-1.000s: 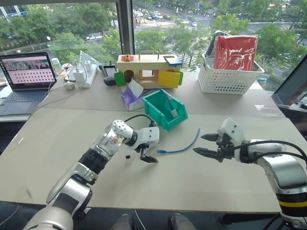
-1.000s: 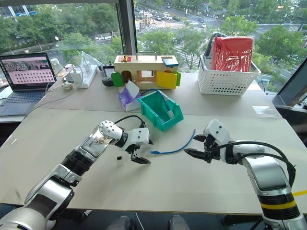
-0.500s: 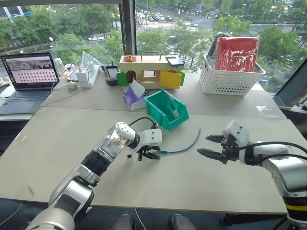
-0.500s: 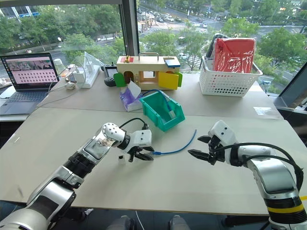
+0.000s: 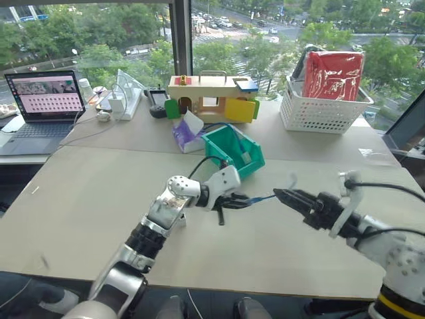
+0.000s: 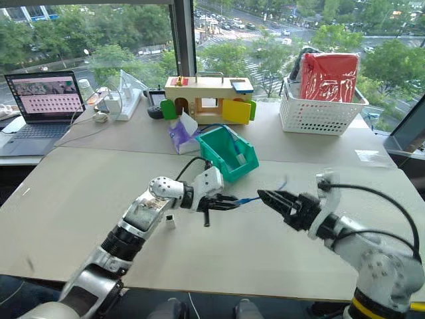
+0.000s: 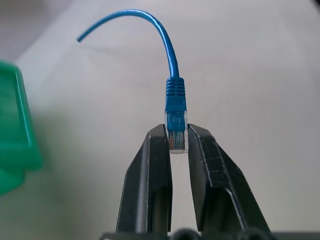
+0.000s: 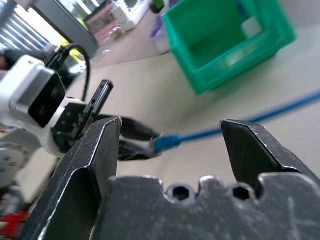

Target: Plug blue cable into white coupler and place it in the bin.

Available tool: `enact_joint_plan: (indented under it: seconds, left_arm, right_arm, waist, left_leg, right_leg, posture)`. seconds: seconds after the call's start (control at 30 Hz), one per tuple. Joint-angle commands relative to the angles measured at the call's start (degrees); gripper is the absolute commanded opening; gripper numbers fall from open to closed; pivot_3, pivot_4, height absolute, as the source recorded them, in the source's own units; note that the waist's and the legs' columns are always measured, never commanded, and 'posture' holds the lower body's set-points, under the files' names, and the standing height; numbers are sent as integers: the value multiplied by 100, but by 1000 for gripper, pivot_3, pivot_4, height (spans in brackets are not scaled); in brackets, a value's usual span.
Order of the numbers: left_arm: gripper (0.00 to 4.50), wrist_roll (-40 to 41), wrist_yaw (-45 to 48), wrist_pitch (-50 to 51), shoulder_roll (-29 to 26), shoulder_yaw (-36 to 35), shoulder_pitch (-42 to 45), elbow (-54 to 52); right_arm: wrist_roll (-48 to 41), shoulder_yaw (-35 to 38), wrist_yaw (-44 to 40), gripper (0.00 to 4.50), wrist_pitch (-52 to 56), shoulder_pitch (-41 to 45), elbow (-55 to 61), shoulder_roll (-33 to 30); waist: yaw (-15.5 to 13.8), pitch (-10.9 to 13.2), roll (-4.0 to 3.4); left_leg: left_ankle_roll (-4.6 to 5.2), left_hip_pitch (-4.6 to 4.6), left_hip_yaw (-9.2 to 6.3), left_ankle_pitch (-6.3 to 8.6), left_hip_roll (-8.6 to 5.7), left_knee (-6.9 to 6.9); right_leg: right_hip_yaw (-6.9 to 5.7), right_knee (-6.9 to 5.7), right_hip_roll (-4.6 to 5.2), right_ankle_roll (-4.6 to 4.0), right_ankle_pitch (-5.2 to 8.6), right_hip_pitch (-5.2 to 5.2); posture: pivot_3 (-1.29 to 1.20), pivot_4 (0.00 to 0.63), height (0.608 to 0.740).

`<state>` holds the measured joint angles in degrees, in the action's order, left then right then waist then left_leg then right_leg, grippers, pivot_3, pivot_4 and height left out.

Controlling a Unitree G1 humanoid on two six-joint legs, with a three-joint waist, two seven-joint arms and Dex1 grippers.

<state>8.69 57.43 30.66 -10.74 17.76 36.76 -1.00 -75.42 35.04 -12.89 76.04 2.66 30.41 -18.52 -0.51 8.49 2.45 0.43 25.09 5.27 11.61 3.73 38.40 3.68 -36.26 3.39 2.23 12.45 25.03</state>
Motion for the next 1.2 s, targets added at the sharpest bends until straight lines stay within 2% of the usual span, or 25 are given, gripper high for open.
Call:
enact_joint_plan:
  seconds: [0.03,0.13,0.17,0.23,0.4,0.67,1.07,1.2]
  left_arm:
    - [68,183,-182,406,-106,19,-194,-602]
    - [68,213,-251,517,-172,132,-306,-803]
    - [68,283,-293,648,-152,150,-368,-948]
    - [68,359,-368,811,-139,172,-444,-1130]
    - [68,402,-635,966,-160,137,-464,-1241]
    - [68,525,-843,1043,-148,163,-464,-1275]
    - [68,708,-938,1095,-225,212,-454,-1318]
    - [68,767,-927,1067,-242,239,-419,-1292]
  right_arm:
    - [-2440,-250,1859,3677,-1066,-596,241,-310]
    - [-3529,-732,2818,3677,-1980,-954,410,-551]
    - [-3657,-916,3077,3677,-2301,-1025,569,-437]
    - [-3749,-1261,3440,3677,-2798,-1105,834,-281]
    - [-3493,-2065,4121,3677,-3608,-1119,1176,-80]
    - [-3127,-2522,4420,3677,-4259,-1005,1265,-213]
    - [-2453,-2818,4417,3677,-4737,-987,1381,-258]
    - [-2429,-2918,4402,2705,-4785,-971,1379,-276]
  waist:
    - [63,-6,-16]
    - [195,-6,-16]
    - [214,-4,-18]
    - [248,-4,-18]
    - [286,-4,-19]
    - [260,-4,-19]
    - [261,-4,-19]
    - [260,-4,-19]
  left_leg:
    - [0,1,-4,0,-3,-1]
    - [15,-19,-26,-9,-12,0]
    - [15,-35,-30,-10,-13,0]
    - [21,-69,-40,-13,-19,-3]
    - [22,-77,-60,-14,-19,-5]
    - [22,-66,-67,-14,-26,-9]
    - [22,-66,-69,-14,-26,-12]
    - [22,-66,-71,-14,-26,-12]
  right_leg:
    - [5,1,1,1,0,-1]
    - [13,1,-4,4,0,-21]
    - [12,3,-7,10,5,-36]
    - [12,8,-11,35,27,-75]
    - [18,13,-11,4,44,-84]
    - [20,22,-5,24,27,-80]
    - [21,24,-4,-3,42,-78]
    - [21,24,-3,-3,42,-79]
  posture:
    - [0,150,735]
    - [0,150,735]
    - [0,150,735]
    - [0,150,735]
    - [0,150,735]
    - [0,150,735]
    - [0,150,735]
    - [0,150,735]
